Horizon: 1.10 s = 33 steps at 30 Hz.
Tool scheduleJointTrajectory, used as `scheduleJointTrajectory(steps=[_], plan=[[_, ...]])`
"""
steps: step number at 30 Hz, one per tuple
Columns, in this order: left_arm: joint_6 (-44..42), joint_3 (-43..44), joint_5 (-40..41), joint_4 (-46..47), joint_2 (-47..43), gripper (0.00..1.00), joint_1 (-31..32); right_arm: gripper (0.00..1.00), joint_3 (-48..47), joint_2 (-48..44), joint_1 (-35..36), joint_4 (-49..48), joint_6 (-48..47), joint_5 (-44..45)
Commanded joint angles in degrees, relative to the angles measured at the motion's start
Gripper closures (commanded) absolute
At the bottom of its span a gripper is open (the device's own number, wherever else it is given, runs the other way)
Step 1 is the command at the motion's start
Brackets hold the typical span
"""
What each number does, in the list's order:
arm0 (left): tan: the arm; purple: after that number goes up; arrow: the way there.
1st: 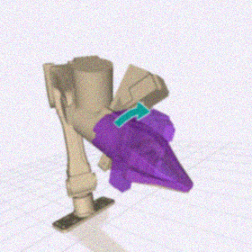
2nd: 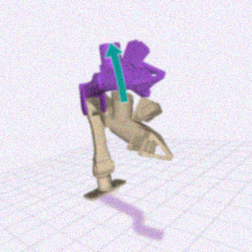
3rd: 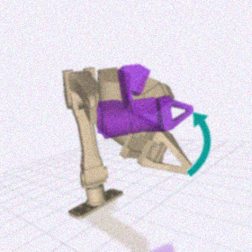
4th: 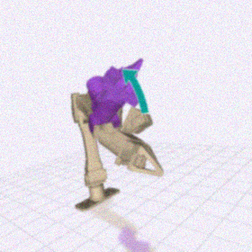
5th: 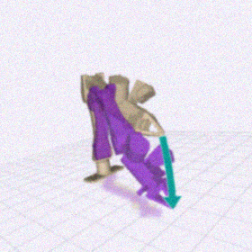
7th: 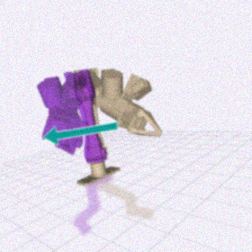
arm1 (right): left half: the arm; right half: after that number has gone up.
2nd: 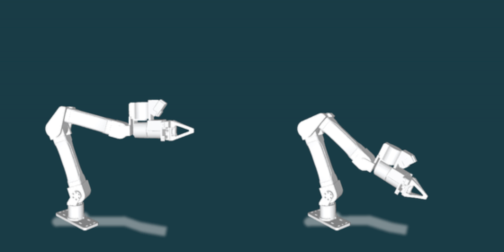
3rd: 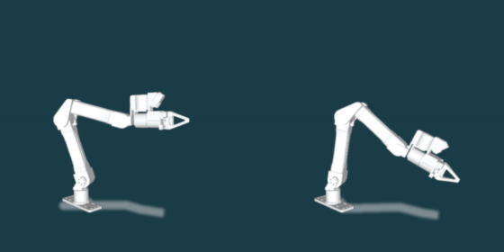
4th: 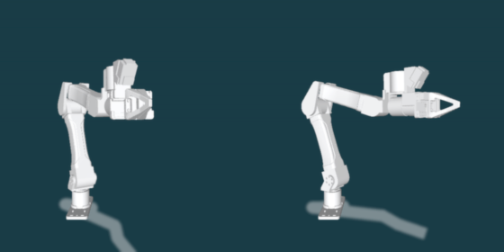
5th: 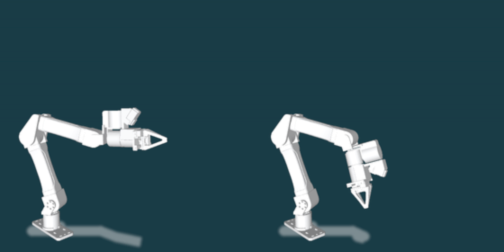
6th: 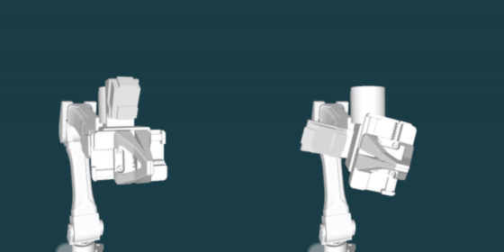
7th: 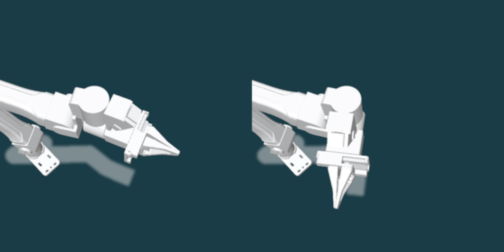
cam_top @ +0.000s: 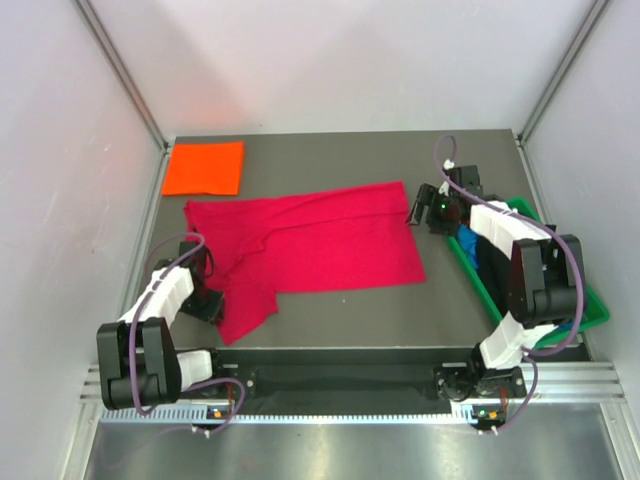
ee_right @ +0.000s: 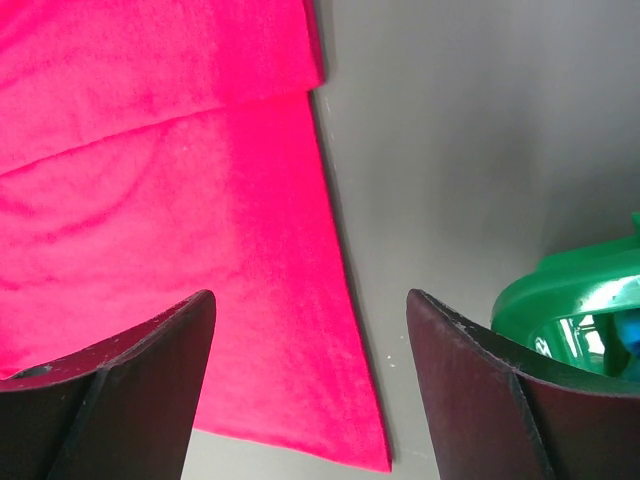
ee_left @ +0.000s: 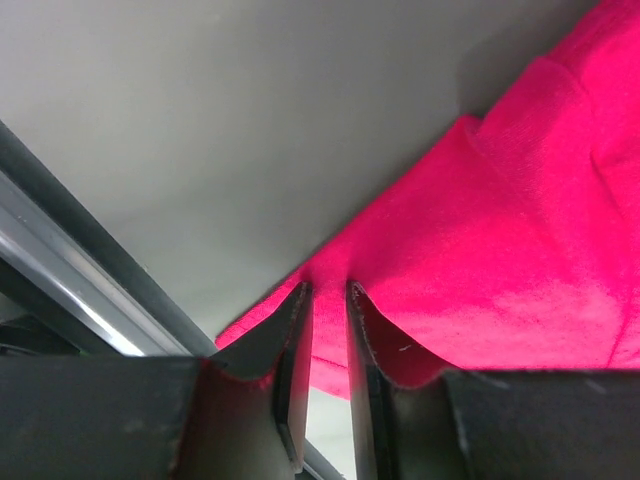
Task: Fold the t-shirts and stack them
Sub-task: Fold the tshirt
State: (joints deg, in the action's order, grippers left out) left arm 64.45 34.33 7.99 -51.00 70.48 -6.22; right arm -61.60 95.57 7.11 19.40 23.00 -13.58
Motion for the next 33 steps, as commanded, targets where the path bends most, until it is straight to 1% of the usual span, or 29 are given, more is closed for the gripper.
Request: scheduleJointTrajectory(steps=[1,6,10,11,12,13,14,19,21,24,33], plan=[[1.38,-2.6,0.89,2.75,0.01,0.76,0.85,0.23,-2.64,-2.67,0.27,-0.94,-0.86,1.28],[1.48,-3.74,0.36,2.75,0.54,0.8,1.65,0.23,-3.34,-3.29,0.27,-0.06,-0.77,1.72],[-1.15,-0.67,3.08,1.34,-2.09,0.74,1.65,0.23,-3.7,-3.9,0.36,0.64,-0.86,1.98],[-1.42,0.03,3.35,1.08,-2.88,0.71,1.65,0.22,-3.7,-4.07,0.27,0.64,-0.77,2.07],[-1.51,1.0,3.96,0.82,-4.46,0.6,1.65,0.23,-3.87,-3.99,0.36,0.73,-0.86,2.07],[-1.78,1.35,3.96,0.64,-5.17,0.44,1.65,0.22,-4.05,-3.99,0.27,0.99,-0.94,2.07],[-1.78,1.53,4.23,0.21,-5.78,0.34,1.73,0.22,-4.14,-4.07,0.27,1.08,-1.03,2.07],[-1.26,0.57,3.79,-1.91,-6.41,0.44,1.82,0.23,-4.49,-2.76,0.27,0.47,-0.94,2.07],[-0.99,-0.83,3.61,-1.38,-6.58,0.49,1.74,0.22,-5.19,-1.54,0.27,0.38,-0.77,1.37],[-0.37,-2.41,2.21,-0.59,-7.02,0.54,1.74,0.23,-5.54,-0.82,0.36,0.46,-0.77,1.1],[0.68,-3.92,3.08,0.99,-6.67,0.58,2.79,0.23,-5.02,-1.97,0.27,0.03,-1.03,1.54]])
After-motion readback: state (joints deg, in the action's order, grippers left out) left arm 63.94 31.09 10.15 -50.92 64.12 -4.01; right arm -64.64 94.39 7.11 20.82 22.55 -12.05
